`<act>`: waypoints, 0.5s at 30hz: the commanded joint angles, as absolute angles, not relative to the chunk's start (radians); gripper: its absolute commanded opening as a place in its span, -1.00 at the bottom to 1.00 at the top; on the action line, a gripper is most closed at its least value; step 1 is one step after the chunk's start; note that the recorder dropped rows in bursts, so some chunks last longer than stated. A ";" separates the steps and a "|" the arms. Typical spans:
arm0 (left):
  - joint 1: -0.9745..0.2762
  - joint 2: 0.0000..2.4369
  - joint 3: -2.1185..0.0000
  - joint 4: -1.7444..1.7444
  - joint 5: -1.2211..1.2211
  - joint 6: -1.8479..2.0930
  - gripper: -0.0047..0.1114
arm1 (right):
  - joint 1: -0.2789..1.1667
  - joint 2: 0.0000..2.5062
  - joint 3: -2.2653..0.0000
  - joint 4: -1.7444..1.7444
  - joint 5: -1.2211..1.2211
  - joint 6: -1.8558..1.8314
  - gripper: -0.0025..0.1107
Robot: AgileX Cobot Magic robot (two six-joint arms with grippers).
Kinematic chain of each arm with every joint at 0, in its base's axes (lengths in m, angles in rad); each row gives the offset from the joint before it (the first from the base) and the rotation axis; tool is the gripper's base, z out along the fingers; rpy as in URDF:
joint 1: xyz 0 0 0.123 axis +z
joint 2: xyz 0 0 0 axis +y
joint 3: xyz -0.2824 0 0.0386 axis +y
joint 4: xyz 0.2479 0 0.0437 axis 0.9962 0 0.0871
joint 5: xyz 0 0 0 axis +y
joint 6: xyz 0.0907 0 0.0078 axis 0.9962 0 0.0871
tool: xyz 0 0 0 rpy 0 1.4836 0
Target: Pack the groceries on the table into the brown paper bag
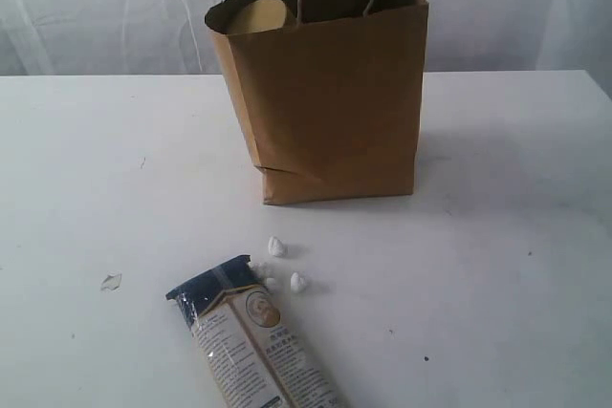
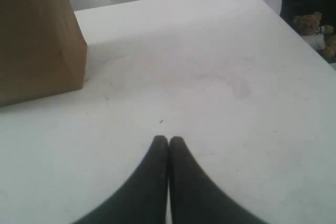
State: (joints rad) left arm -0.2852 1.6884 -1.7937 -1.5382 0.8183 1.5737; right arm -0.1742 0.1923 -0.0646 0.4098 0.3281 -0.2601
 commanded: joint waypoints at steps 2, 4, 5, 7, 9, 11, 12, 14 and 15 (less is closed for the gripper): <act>-0.282 1.733 -1.803 -1.660 0.814 1.618 -0.92 | -0.170 0.196 -0.060 0.412 0.316 -0.256 -0.96; -0.282 1.740 -1.803 -1.653 0.811 1.632 -0.92 | -0.170 0.196 -0.060 0.412 0.316 -0.256 -0.96; -0.282 1.744 -1.803 -1.653 0.802 1.648 -0.92 | -0.170 0.196 -0.060 0.412 0.316 -0.256 -0.96; -0.282 1.744 -1.803 -1.653 0.769 1.673 -0.92 | -0.170 0.196 -0.060 0.412 0.316 -0.256 -0.96; -0.282 1.744 -1.803 -1.652 0.729 1.682 -0.92 | -0.170 0.196 -0.060 0.412 0.316 -0.256 -0.96; -0.282 1.744 -1.803 -1.626 0.721 1.682 -0.92 | -0.170 0.196 -0.060 0.412 0.316 -0.256 -0.96; -0.282 1.744 -1.803 -1.600 0.723 1.682 -0.92 | -0.170 0.196 -0.060 0.412 0.316 -0.256 -0.96; -0.282 1.746 -1.803 -1.532 0.736 1.674 -0.92 | -0.170 0.196 -0.060 0.412 0.316 -0.256 -0.96; -0.282 1.746 -1.803 -1.492 0.750 1.671 -0.92 | -0.170 0.196 -0.060 0.412 0.316 -0.256 -0.96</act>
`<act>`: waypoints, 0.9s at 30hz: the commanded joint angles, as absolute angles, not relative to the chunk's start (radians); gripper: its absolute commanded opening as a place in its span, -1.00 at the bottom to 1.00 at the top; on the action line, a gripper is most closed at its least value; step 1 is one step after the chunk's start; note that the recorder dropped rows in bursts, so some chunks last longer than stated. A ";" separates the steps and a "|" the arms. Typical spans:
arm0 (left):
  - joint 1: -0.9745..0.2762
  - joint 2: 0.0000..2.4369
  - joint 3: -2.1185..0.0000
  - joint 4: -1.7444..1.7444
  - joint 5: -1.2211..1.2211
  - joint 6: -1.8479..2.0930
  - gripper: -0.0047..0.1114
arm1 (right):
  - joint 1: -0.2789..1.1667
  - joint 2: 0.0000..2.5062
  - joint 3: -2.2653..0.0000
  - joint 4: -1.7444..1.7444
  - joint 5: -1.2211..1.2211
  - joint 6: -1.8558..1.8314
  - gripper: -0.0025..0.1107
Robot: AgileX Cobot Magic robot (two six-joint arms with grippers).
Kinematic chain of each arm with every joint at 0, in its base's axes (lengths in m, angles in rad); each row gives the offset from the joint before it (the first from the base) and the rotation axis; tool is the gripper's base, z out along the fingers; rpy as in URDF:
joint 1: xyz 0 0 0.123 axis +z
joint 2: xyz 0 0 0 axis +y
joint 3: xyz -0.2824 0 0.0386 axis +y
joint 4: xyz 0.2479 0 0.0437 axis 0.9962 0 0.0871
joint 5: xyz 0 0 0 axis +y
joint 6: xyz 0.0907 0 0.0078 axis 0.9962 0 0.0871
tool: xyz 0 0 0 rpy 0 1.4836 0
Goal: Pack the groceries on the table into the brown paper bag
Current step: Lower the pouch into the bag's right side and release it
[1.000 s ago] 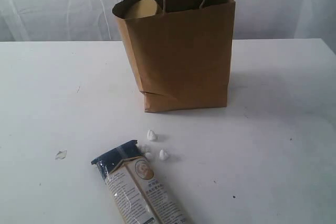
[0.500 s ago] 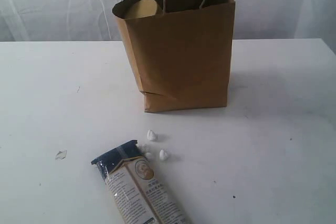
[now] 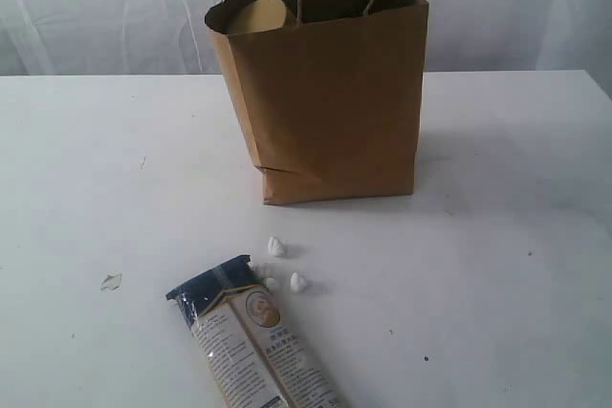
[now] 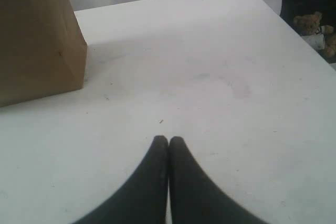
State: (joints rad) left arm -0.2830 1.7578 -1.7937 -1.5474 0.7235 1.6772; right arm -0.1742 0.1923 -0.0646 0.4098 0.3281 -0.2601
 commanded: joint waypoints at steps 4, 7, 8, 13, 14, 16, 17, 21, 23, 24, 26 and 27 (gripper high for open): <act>-0.282 1.746 -1.803 -1.423 0.785 1.671 -0.92 | -0.170 0.196 -0.060 0.412 0.316 -0.256 -0.96; -0.282 1.746 -1.803 -1.424 0.781 1.671 -0.92 | -0.170 0.196 -0.060 0.412 0.316 -0.256 -0.96; -0.282 1.749 -1.803 -1.424 0.779 1.671 -0.92 | -0.170 0.196 -0.060 0.412 0.316 -0.256 -0.96; -0.282 1.771 -1.803 -1.426 0.779 1.671 -0.92 | -0.170 0.196 -0.060 0.412 0.316 -0.256 -0.96; -0.282 1.777 -1.803 -1.426 0.779 1.671 -0.92 | -0.170 0.196 -0.060 0.412 0.316 -0.256 -0.96; -0.282 1.792 -1.803 -1.426 0.779 1.671 -0.92 | -0.170 0.196 -0.060 0.412 0.316 -0.256 -0.96; -0.282 1.799 -1.803 -1.426 0.779 1.671 -0.92 | -0.170 0.196 -0.060 0.412 0.316 -0.256 -0.96; -0.282 1.808 -1.803 -1.428 0.797 1.662 -0.92 | -0.170 0.196 -0.060 0.412 0.316 -0.256 -0.96; -0.282 1.808 -1.803 -1.428 0.804 1.659 -0.92 | -0.170 0.196 -0.060 0.412 0.316 -0.256 -0.96; -0.282 1.808 -1.803 -1.428 0.804 1.655 -0.89 | -0.170 0.196 -0.060 0.412 0.316 -0.256 -0.96; -0.282 1.808 -1.803 -1.428 0.805 1.653 -0.79 | -0.170 0.196 -0.060 0.412 0.316 -0.256 -0.96; -0.282 1.808 -1.803 -1.428 0.815 1.653 -0.71 | -0.170 0.196 -0.060 0.412 0.316 -0.256 -0.96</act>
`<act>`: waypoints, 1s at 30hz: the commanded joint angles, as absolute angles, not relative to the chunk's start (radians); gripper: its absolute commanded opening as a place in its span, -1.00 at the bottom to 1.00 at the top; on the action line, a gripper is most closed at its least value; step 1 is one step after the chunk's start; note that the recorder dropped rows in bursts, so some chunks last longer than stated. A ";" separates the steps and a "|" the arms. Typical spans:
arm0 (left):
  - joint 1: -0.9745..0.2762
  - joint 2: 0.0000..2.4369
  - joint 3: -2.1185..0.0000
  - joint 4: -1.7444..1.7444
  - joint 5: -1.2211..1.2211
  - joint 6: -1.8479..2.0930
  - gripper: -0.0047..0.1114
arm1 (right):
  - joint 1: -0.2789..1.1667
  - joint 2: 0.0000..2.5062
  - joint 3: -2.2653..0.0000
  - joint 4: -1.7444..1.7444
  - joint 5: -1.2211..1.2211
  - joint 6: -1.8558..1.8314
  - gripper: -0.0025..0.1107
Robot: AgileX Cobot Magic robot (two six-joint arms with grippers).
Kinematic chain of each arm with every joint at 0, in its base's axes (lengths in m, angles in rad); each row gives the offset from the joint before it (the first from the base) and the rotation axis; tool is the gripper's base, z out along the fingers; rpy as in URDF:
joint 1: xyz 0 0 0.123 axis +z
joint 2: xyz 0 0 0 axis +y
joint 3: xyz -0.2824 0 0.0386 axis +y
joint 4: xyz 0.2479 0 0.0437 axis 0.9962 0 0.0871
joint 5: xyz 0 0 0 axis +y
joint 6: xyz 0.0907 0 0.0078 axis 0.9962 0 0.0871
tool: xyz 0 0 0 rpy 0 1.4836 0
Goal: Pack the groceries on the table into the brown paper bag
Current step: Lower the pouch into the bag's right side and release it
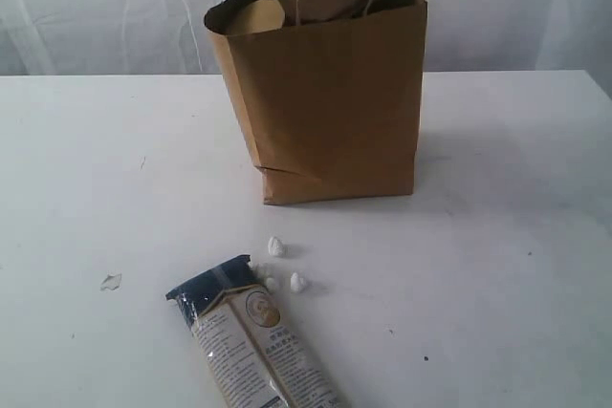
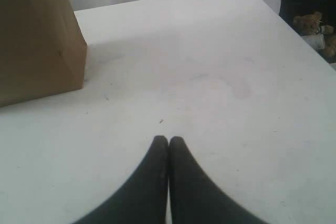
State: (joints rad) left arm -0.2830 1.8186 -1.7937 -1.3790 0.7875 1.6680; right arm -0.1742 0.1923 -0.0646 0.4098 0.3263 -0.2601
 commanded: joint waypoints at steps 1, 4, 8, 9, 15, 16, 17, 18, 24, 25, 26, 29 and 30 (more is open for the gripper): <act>-0.282 1.808 -1.803 -1.428 0.831 1.653 -0.61 | -0.170 0.196 -0.060 0.412 0.316 -0.256 -0.96; -0.282 1.808 -1.803 -1.428 0.878 1.653 -0.31 | -0.170 0.196 -0.060 0.412 0.316 -0.256 -0.96; -0.282 1.808 -1.803 -1.428 0.924 1.630 -0.05 | -0.170 0.196 -0.060 0.412 0.316 -0.256 -0.96; -0.282 1.808 -1.803 -1.428 0.927 1.625 -0.04 | -0.170 0.196 -0.060 0.412 0.316 -0.256 -0.96; -0.282 1.808 -1.803 -1.428 0.927 1.615 -0.04 | -0.170 0.196 -0.060 0.412 0.316 -0.256 -0.96; -0.282 1.808 -1.803 -1.428 0.927 1.609 -0.04 | -0.170 0.196 -0.060 0.412 0.316 -0.256 -0.96; -0.282 1.808 -1.803 -1.428 0.927 1.607 -0.04 | -0.170 0.196 -0.060 0.412 0.316 -0.256 -0.96; -0.282 1.808 -1.803 -1.428 0.927 1.604 -0.04 | -0.170 0.196 -0.060 0.412 0.316 -0.256 -0.96; -0.282 1.808 -1.803 -1.428 0.928 1.561 -0.04 | -0.170 0.196 -0.060 0.412 0.316 -0.256 -0.96; -0.282 1.808 -1.803 -1.428 0.930 1.555 -0.04 | -0.170 0.196 -0.060 0.412 0.316 -0.256 -0.96; -0.282 1.805 -1.803 -1.428 0.936 1.549 -0.04 | -0.170 0.196 -0.060 0.412 0.316 -0.256 -0.96; -0.282 1.785 -1.803 -1.426 0.940 1.528 -0.04 | -0.170 0.196 -0.060 0.412 0.316 -0.256 -0.96; -0.282 1.775 -1.803 -1.426 0.943 1.528 -0.04 | -0.170 0.196 -0.060 0.412 0.316 -0.256 -0.96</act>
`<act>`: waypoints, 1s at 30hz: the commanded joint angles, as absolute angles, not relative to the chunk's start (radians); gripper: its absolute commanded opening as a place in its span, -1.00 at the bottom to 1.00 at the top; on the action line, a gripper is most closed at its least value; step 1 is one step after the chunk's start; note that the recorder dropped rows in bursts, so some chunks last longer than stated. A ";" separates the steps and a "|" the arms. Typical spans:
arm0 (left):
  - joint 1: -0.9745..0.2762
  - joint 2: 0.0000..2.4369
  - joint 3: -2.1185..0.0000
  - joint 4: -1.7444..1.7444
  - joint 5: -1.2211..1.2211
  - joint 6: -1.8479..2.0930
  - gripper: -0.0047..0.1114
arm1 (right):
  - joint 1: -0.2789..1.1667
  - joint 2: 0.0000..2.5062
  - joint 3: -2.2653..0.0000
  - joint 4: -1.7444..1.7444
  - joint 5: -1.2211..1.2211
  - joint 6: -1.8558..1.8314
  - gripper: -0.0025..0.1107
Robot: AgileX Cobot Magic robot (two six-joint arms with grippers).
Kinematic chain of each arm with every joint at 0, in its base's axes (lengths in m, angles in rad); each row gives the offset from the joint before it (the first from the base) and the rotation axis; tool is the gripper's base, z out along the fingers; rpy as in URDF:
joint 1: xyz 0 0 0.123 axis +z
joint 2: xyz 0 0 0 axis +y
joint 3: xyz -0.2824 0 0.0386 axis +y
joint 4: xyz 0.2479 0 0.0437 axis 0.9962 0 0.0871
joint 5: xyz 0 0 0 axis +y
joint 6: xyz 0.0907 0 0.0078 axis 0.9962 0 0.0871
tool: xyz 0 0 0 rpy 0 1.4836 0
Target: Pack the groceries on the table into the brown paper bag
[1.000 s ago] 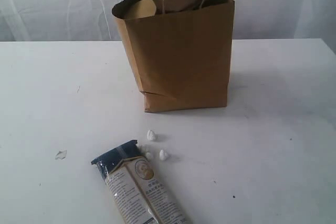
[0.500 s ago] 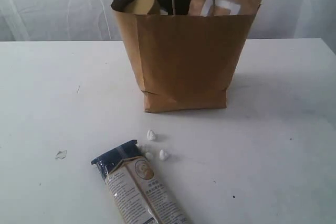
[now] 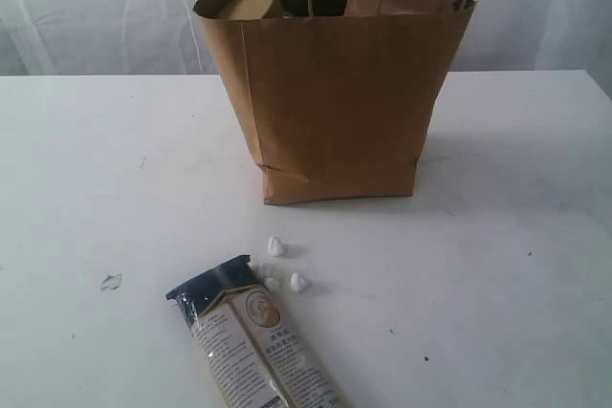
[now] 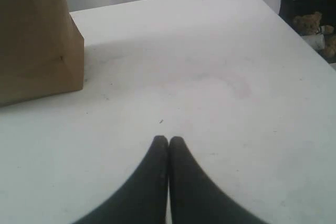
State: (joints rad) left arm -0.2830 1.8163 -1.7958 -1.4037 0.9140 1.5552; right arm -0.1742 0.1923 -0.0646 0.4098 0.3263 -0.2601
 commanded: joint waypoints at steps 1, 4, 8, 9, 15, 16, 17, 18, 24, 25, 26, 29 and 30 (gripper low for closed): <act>-0.282 1.763 -1.803 -1.426 0.945 1.528 -0.04 | -0.170 0.196 -0.060 0.412 0.316 -0.256 -0.96; -0.282 1.724 -1.803 -1.420 0.965 1.518 -0.04 | -0.170 0.196 -0.060 0.412 0.316 -0.256 -0.96; -0.282 1.655 -1.803 -1.316 0.982 1.490 -0.09 | -0.170 0.196 -0.060 0.412 0.316 -0.256 -0.96; -0.282 1.634 -1.803 -1.270 0.978 1.456 -0.15 | -0.170 0.196 -0.060 0.412 0.316 -0.256 -0.96; -0.282 1.515 -1.803 -0.914 0.914 1.203 -0.71 | -0.170 0.196 -0.060 0.412 0.316 -0.256 -0.96; -0.282 1.499 -1.803 -0.855 0.903 1.155 -0.82 | -0.170 0.196 -0.060 0.412 0.316 -0.256 -0.96; -0.282 1.485 -1.803 -0.796 0.893 1.106 -0.92 | -0.170 0.196 -0.060 0.412 0.316 -0.256 -0.96; -0.282 1.476 -1.803 -0.752 0.883 1.065 -0.92 | -0.170 0.196 -0.060 0.412 0.316 -0.256 -0.96; -0.282 1.454 -1.780 -0.228 0.871 0.426 -0.92 | -0.170 0.196 -0.060 0.404 0.316 -0.258 -0.96; -0.282 1.454 -1.743 -0.105 0.876 0.316 -0.92 | -0.170 0.196 -0.060 0.404 0.316 -0.258 -0.96; -0.282 1.454 -1.717 -0.061 0.876 0.270 -0.92 | -0.170 0.196 -0.060 0.404 0.316 -0.258 -0.96; -0.282 1.451 -1.566 0.000 0.874 0.214 -0.92 | -0.170 0.196 -0.060 0.404 0.316 -0.258 -0.96; -0.282 1.440 -1.501 0.000 0.853 0.203 -0.92 | -0.170 0.196 -0.060 0.404 0.316 -0.258 -0.96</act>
